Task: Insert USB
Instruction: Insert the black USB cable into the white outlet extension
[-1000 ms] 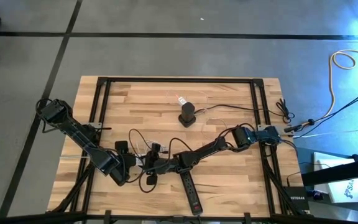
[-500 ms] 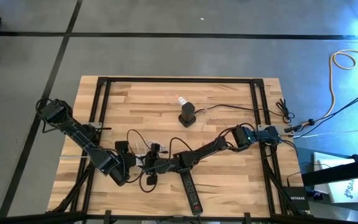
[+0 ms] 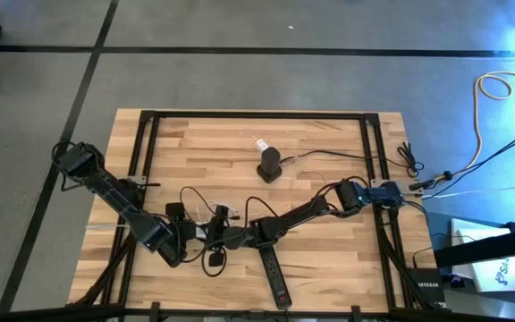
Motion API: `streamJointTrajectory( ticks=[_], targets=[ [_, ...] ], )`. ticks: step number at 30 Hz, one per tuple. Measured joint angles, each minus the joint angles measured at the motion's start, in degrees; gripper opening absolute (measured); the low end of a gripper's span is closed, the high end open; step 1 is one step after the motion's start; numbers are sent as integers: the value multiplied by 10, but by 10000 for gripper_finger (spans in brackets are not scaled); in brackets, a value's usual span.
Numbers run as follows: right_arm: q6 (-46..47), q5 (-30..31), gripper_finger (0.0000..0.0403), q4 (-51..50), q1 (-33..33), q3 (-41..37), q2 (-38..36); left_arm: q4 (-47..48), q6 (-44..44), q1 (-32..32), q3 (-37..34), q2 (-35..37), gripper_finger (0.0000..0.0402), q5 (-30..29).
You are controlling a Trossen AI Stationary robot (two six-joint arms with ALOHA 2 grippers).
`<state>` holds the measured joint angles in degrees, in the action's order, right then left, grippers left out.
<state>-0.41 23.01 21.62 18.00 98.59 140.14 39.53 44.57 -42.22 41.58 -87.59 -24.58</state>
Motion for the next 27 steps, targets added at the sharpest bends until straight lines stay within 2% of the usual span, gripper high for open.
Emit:
streamJointTrajectory(
  ticks=[8, 17, 22, 24, 27],
  targets=[
    [-5, 15, 72, -43, 0, 0, -12, 0, 0, 0, 0, 0, 235, 0],
    [-1, 20, 50, -100, 0, 0, -17, 0, 1, 0, 0, 0, 235, 3],
    [-14, 20, 10, -82, 0, 0, -17, 0, 0, 0, 0, 0, 235, 5],
    [-14, 19, 9, -82, 0, -1, -18, -1, 0, 0, 0, 0, 235, 5],
    [-10, 19, 32, -77, 0, -1, -19, -1, 1, 0, 0, 0, 235, 6]
  ],
)
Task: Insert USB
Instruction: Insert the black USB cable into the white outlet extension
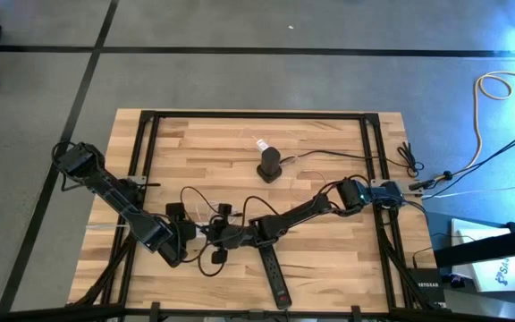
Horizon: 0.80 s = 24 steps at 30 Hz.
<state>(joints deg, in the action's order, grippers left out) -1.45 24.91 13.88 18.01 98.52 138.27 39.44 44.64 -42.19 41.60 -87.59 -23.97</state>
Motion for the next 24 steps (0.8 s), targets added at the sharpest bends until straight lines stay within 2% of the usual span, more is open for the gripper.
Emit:
streamJointTrajectory(
  ticks=[5, 9, 24],
  targets=[
    [11, 0, 77, 5, 0, 1, -4, 0, 0, 0, 0, 0, 235, 0],
    [10, 0, 86, 2, 0, 1, -4, 0, 0, 0, 0, 0, 235, 0],
    [-3, 15, 28, -2, -1, 1, -4, 0, 3, 0, 0, 0, 235, 0]
  ],
)
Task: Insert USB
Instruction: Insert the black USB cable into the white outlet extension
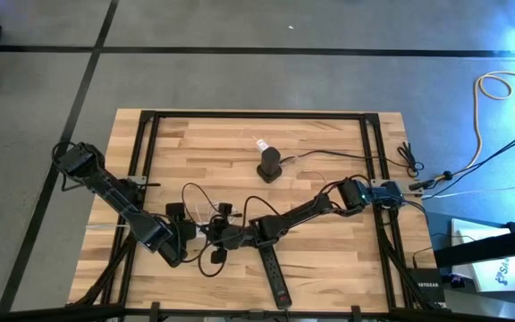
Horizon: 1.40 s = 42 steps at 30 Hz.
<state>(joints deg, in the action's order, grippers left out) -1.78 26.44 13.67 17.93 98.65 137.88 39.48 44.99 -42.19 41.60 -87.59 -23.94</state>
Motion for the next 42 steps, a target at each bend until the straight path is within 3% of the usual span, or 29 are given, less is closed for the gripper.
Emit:
streamJointTrajectory(
  ticks=[3, 29, 33, 42],
  targets=[
    [-2, 0, 7, -1, 1, 0, 0, 0, 0, 0, 0, 0, 235, 0],
    [46, 13, 5, -83, 1, -2, -1, 5, -6, 0, 1, 0, 235, 10],
    [46, 33, 36, -85, 4, -2, -6, 27, -4, 6, 2, 1, 235, 9],
    [76, 75, 167, -111, 16, -1, -9, 39, -38, 39, 7, 0, 241, 9]
  ],
)
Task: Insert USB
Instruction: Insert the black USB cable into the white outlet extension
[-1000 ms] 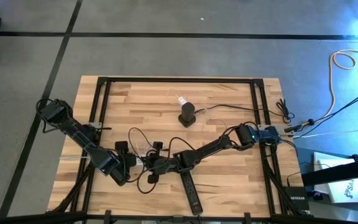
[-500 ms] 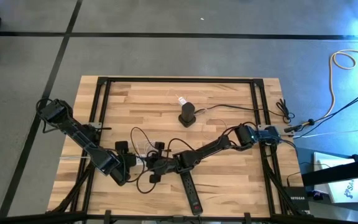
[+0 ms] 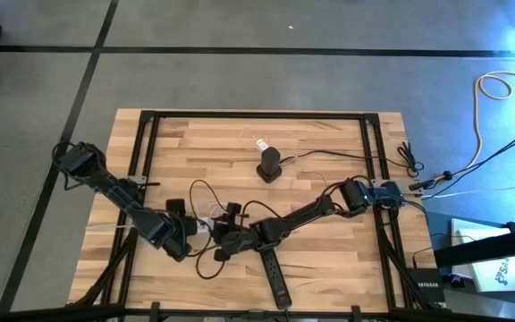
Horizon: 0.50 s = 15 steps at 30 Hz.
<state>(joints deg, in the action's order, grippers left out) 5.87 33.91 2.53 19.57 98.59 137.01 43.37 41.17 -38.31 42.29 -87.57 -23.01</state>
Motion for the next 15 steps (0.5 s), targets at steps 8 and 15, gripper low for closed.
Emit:
streamJointTrajectory(
  ticks=[8, 15],
  targets=[
    [10, -3, 228, -24, 13, 0, -17, 57, -25, 6, 24, -2, 325, -42],
    [15, 65, 220, -77, 42, 0, -54, 85, -58, -7, 44, 9, 377, -40]
  ],
)
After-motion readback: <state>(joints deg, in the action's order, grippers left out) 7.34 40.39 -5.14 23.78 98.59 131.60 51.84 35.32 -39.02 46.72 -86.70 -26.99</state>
